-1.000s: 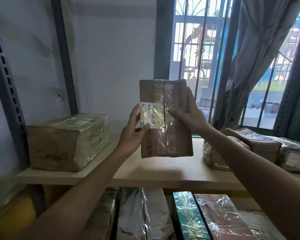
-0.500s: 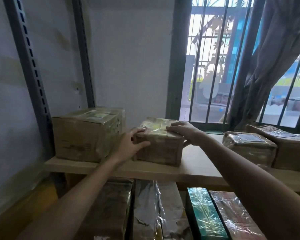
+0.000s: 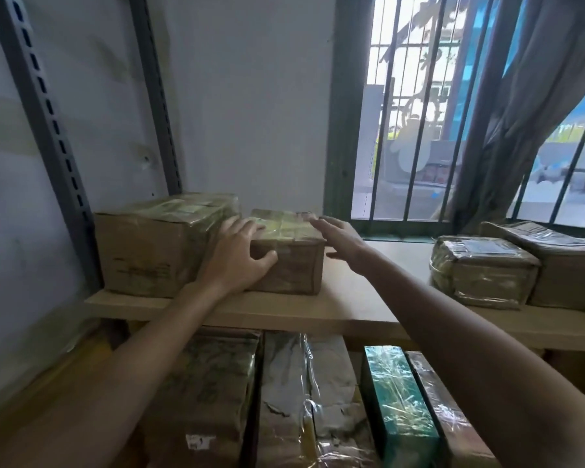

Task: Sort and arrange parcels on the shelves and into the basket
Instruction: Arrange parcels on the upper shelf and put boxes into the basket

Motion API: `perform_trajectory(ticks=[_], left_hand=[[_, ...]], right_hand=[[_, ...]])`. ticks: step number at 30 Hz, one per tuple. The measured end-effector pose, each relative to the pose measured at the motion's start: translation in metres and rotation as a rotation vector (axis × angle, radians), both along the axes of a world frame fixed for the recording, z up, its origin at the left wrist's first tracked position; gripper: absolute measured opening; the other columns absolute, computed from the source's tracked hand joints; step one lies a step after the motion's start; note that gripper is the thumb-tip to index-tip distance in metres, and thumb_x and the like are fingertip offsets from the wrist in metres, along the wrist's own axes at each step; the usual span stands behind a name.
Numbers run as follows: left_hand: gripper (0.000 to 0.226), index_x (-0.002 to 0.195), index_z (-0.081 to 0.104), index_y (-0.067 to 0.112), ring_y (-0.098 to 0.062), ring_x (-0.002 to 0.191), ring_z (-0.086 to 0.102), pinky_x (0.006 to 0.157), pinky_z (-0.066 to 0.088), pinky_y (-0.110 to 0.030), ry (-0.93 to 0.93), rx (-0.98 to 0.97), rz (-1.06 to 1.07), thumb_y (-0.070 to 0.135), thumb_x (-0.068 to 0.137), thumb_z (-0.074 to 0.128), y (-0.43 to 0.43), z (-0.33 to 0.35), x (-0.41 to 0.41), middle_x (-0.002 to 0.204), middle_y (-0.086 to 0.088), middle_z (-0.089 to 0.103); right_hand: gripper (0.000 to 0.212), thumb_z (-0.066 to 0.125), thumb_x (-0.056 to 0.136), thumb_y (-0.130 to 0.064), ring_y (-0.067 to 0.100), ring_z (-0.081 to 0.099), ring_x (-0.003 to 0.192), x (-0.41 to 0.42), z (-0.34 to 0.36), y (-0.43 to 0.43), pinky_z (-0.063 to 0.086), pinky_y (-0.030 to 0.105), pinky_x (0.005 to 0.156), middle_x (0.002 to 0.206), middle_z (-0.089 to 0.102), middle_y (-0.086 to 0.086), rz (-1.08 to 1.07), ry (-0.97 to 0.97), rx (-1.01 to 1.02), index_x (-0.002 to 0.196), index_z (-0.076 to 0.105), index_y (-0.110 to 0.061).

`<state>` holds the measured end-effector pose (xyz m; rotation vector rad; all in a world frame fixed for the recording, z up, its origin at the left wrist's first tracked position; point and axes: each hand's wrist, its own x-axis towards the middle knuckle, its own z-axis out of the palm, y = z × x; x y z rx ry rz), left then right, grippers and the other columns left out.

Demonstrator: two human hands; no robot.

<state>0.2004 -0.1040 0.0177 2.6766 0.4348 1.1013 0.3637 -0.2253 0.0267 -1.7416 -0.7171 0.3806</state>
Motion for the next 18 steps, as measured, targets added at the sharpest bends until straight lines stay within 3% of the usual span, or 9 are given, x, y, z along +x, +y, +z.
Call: perform_trajectory(ticks=[5,10,11,13,15,18], left_hand=[[0.039,0.121,0.054,0.018,-0.021,0.127,0.037,0.103,0.026,-0.033,-0.076,0.003,-0.086,0.032,0.085,0.056,-0.035,0.01,0.032,0.132,-0.004,0.052],[0.035,0.12,0.056,0.019,-0.02,0.13,0.035,0.106,0.023,-0.029,-0.084,-0.005,-0.146,0.03,0.086,0.057,-0.079,0.003,0.068,0.134,-0.002,0.051],[0.035,0.12,0.056,0.019,-0.02,0.13,0.036,0.106,0.022,-0.028,-0.081,-0.008,-0.162,0.03,0.087,0.057,-0.089,0.002,0.075,0.134,-0.002,0.052],[0.035,0.119,0.056,0.019,-0.019,0.13,0.036,0.107,0.023,-0.03,-0.072,-0.027,-0.202,0.03,0.086,0.058,-0.111,0.0,0.088,0.134,-0.003,0.052],[0.036,0.119,0.057,0.018,-0.019,0.129,0.038,0.106,0.024,-0.029,-0.066,-0.061,-0.232,0.029,0.086,0.06,-0.131,-0.001,0.101,0.134,-0.003,0.052],[0.038,0.121,0.056,0.019,-0.02,0.127,0.042,0.103,0.03,-0.031,-0.041,-0.129,-0.257,0.032,0.086,0.059,-0.157,-0.003,0.117,0.134,-0.003,0.053]], right_hand=[[0.055,0.056,0.09,-0.039,0.026,0.049,0.126,0.021,0.024,-0.045,0.044,0.038,0.102,0.139,0.05,0.01,-0.036,-0.173,0.058,0.137,0.047,-0.012],[0.048,0.057,0.091,-0.036,0.015,0.054,0.111,0.046,0.044,-0.108,0.043,0.003,0.074,0.133,0.056,0.008,-0.123,-0.403,0.027,0.132,0.053,-0.011],[0.047,0.056,0.091,-0.036,0.014,0.054,0.111,0.05,0.046,-0.12,0.043,0.003,0.076,0.133,0.056,0.008,-0.136,-0.443,0.013,0.131,0.054,-0.011],[0.048,0.056,0.091,-0.036,0.02,0.054,0.118,0.058,0.05,-0.145,0.045,0.026,0.097,0.134,0.056,0.009,-0.147,-0.488,-0.03,0.132,0.053,-0.011],[0.05,0.058,0.09,-0.036,0.024,0.054,0.121,0.066,0.051,-0.168,0.043,0.042,0.104,0.135,0.056,0.01,-0.157,-0.517,-0.086,0.133,0.053,-0.011],[0.051,0.063,0.087,-0.036,0.02,0.054,0.121,0.082,0.048,-0.203,0.042,0.035,0.104,0.133,0.057,0.008,-0.188,-0.53,-0.119,0.131,0.054,-0.012]])
